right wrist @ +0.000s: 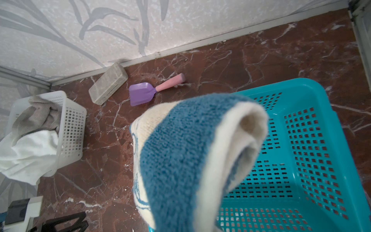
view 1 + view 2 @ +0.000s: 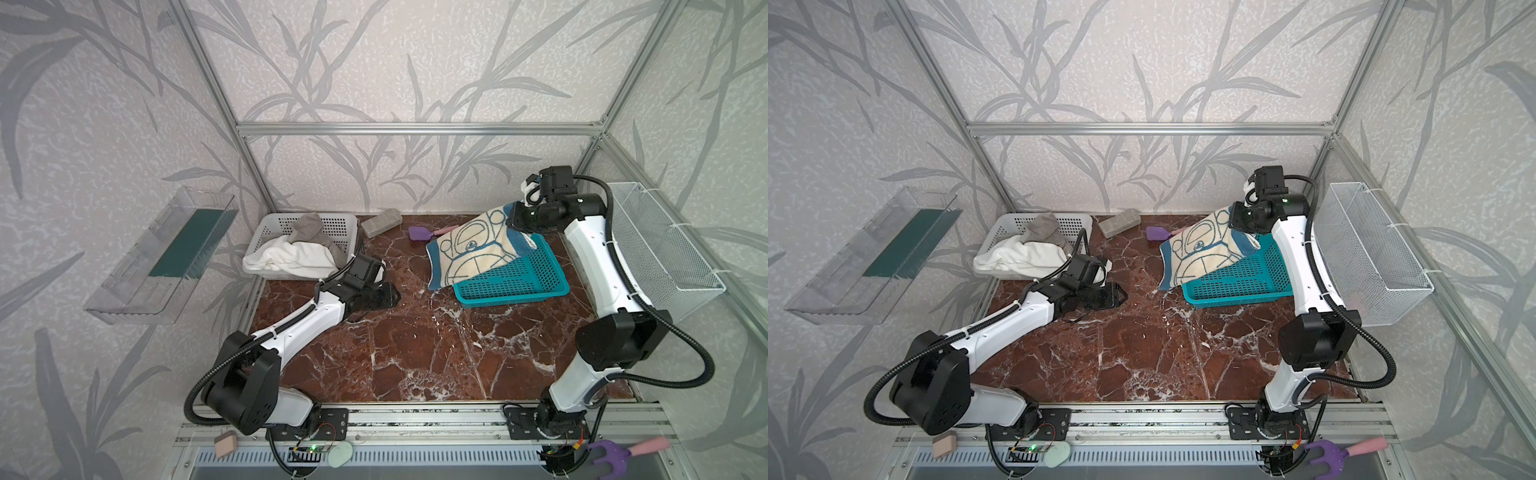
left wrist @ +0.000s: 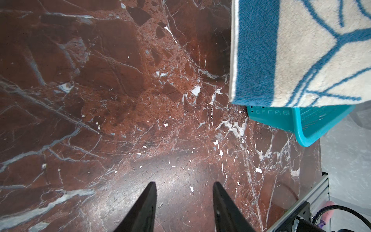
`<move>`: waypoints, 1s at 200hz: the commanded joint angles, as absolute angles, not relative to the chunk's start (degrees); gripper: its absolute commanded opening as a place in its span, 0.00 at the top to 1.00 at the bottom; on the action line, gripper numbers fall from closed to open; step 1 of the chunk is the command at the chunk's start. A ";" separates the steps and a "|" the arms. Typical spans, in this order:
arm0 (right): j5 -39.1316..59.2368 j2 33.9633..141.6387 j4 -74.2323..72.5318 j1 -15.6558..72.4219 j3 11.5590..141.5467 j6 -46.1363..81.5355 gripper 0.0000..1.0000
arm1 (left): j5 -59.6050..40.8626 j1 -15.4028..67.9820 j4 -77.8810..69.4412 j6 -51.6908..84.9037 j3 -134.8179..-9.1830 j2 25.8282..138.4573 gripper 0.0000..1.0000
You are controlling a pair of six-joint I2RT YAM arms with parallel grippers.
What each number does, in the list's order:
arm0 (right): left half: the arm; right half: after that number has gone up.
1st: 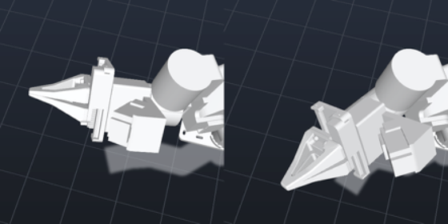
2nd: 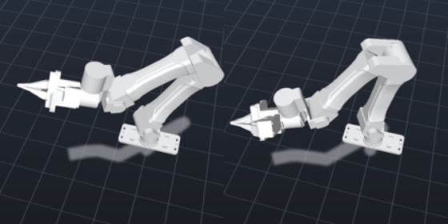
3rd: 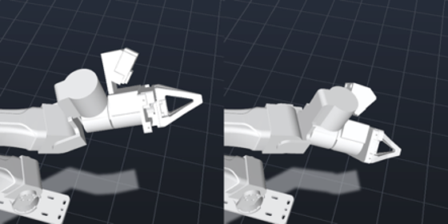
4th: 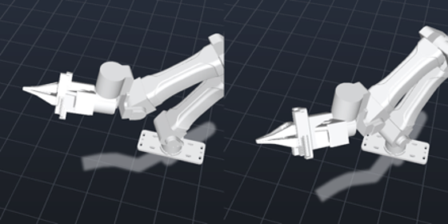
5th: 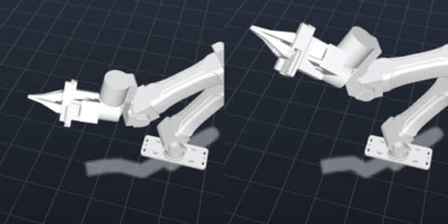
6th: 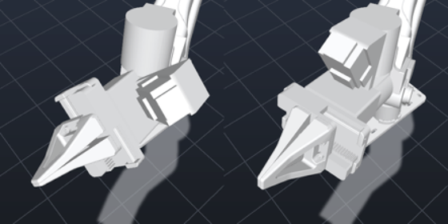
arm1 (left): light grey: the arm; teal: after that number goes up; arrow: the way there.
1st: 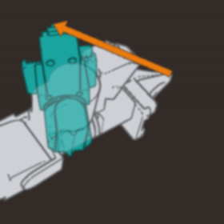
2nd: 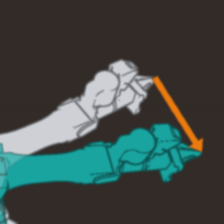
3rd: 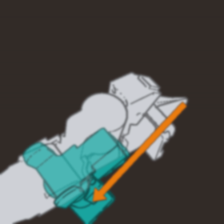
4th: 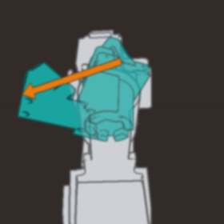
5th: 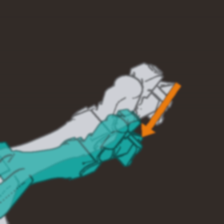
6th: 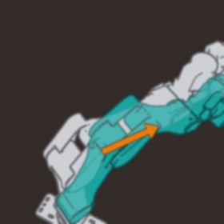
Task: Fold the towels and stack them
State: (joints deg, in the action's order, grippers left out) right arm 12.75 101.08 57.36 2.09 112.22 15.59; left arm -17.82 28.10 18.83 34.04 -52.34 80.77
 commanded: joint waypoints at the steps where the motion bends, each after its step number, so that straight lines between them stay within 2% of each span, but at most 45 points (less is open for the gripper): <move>1: 13.67 103.99 59.76 -1.29 114.30 11.76 1.00 | -17.11 27.98 18.72 33.46 -51.87 80.98 0.53; 51: 4.52 113.90 59.41 -4.92 111.11 7.15 1.00 | -17.72 27.73 20.07 33.25 -52.11 83.24 0.53; 93: 1.97 120.32 58.20 -4.92 112.20 5.25 1.00 | -17.67 27.36 20.77 32.53 -52.65 84.84 0.53; 129: -3.72 121.67 56.66 -4.79 110.69 4.20 1.00 | -17.97 27.25 20.54 32.86 -52.85 86.09 0.53; 177: -19.64 118.44 55.87 -4.66 110.74 -1.27 1.00 | -18.24 27.04 21.37 31.88 -53.90 87.61 0.53; 200: -20.56 119.94 55.99 -4.65 110.92 -2.47 1.00 | -18.34 27.07 21.58 31.78 -54.23 87.82 0.53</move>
